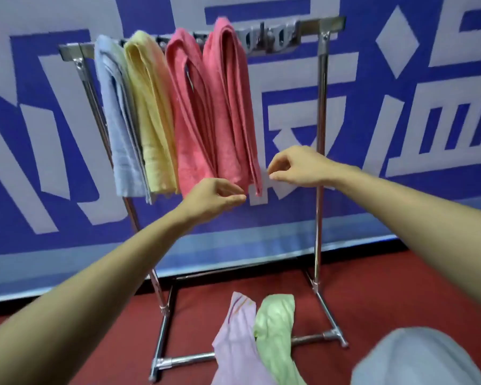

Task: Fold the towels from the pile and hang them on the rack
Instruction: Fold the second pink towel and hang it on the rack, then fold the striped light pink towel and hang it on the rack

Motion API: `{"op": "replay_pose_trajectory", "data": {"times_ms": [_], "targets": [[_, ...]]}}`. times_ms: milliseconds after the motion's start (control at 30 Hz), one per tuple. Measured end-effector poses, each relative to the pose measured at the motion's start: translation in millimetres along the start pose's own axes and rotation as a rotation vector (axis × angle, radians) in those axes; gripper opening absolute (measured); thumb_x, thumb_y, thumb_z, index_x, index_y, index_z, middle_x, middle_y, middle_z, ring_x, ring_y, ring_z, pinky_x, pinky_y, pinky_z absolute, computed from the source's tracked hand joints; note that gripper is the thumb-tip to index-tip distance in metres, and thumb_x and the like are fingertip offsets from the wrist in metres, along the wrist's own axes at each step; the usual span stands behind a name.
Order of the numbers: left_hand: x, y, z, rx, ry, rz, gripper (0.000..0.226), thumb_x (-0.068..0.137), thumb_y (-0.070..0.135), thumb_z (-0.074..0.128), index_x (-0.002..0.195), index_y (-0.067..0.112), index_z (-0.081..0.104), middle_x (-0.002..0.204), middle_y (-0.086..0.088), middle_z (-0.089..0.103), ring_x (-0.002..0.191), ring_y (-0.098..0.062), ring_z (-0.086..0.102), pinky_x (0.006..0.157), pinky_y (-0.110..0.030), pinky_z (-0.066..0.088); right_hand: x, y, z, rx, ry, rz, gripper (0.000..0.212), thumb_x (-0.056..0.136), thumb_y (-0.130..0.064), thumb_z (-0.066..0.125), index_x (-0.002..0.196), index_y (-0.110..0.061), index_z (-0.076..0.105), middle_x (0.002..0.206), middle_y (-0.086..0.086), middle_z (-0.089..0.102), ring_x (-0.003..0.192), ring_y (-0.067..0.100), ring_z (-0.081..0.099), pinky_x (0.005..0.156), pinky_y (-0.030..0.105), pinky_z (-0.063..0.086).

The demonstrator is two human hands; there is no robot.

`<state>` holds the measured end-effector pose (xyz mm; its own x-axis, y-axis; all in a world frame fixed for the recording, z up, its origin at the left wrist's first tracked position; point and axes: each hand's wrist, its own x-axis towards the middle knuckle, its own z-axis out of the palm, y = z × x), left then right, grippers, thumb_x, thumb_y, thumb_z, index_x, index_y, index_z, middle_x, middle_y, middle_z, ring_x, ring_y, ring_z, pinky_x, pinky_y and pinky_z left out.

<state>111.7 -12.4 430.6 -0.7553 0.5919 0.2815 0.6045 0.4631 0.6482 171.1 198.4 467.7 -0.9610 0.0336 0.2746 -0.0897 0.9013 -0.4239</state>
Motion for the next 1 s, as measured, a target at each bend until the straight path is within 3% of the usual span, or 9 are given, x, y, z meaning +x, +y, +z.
{"op": "replay_pose_trajectory", "data": {"times_ms": [100,267,467,533,667,767,833,900,1000], "targets": [[-13,-38,50,-0.009,-0.158,-0.088,0.011,0.085,0.023,0.070,0.094,0.018,0.070,0.079,-0.008,0.069,0.068,-0.013,0.062,0.055,-0.015,0.044,-15,35,51,-0.092,-0.176,0.061,0.023,0.088,-0.027,0.063,0.107,-0.016,0.070,0.108,-0.001,0.071,0.100,0.014,0.064,0.084,0.022,0.045],[-16,-106,126,-0.119,-0.359,-0.222,0.002,0.087,0.018,0.067,0.089,0.018,0.069,0.078,-0.004,0.068,0.066,-0.005,0.059,0.070,-0.018,0.046,-27,108,150,-0.086,-0.407,0.199,0.026,0.087,-0.027,0.065,0.109,-0.014,0.070,0.111,0.000,0.070,0.105,0.016,0.063,0.082,0.019,0.040],[-22,-185,211,-0.161,-0.536,-0.384,0.011,0.088,0.008,0.064,0.097,0.005,0.070,0.093,-0.006,0.067,0.080,-0.011,0.056,0.076,-0.019,0.045,-44,182,275,0.117,-0.532,0.407,0.009,0.083,-0.020,0.066,0.088,-0.017,0.073,0.076,-0.001,0.065,0.064,0.011,0.056,0.062,0.023,0.045],[-30,-213,241,-0.143,-0.560,-0.459,0.013,0.088,0.008,0.063,0.099,0.006,0.069,0.091,-0.003,0.066,0.082,-0.013,0.057,0.079,-0.021,0.046,-56,203,319,0.206,-0.578,0.501,0.008,0.082,-0.016,0.065,0.082,-0.013,0.072,0.073,0.005,0.064,0.063,0.017,0.056,0.061,0.026,0.045],[-61,-270,307,-0.044,-0.615,-0.593,0.017,0.089,0.018,0.064,0.104,0.012,0.069,0.087,0.001,0.065,0.069,-0.007,0.055,0.057,-0.006,0.040,-90,226,406,0.320,-0.682,0.673,0.025,0.084,-0.008,0.054,0.099,0.007,0.068,0.088,0.020,0.069,0.075,0.026,0.062,0.065,0.034,0.049],[-90,-305,350,0.043,-0.704,-0.707,0.035,0.089,0.028,0.064,0.120,0.013,0.061,0.115,-0.005,0.063,0.096,-0.019,0.060,0.071,-0.017,0.042,-116,230,462,0.308,-0.794,0.694,0.029,0.085,-0.007,0.051,0.104,0.007,0.068,0.087,0.016,0.066,0.077,0.028,0.062,0.065,0.036,0.049],[-107,-321,371,0.149,-0.668,-0.727,0.050,0.087,0.032,0.065,0.131,0.012,0.051,0.128,-0.008,0.052,0.115,-0.025,0.052,0.088,-0.027,0.041,-130,231,489,0.268,-0.856,0.680,0.030,0.088,-0.009,0.050,0.109,0.002,0.068,0.102,0.015,0.068,0.092,0.031,0.065,0.076,0.036,0.051],[-122,-333,384,0.296,-0.507,-0.745,0.062,0.083,0.034,0.069,0.134,0.010,0.043,0.133,-0.011,0.042,0.123,-0.030,0.043,0.098,-0.038,0.036,-140,230,506,0.251,-0.869,0.699,0.030,0.092,-0.015,0.051,0.116,-0.007,0.067,0.117,0.012,0.065,0.111,0.029,0.060,0.087,0.031,0.046],[-138,-348,391,0.270,-0.281,-0.995,0.076,0.078,0.031,0.073,0.138,0.007,0.032,0.137,-0.014,0.033,0.129,-0.033,0.033,0.103,-0.043,0.031,-148,231,522,0.248,-0.874,0.702,0.028,0.091,-0.020,0.053,0.113,-0.011,0.068,0.118,0.010,0.065,0.112,0.028,0.059,0.089,0.031,0.045]]}}
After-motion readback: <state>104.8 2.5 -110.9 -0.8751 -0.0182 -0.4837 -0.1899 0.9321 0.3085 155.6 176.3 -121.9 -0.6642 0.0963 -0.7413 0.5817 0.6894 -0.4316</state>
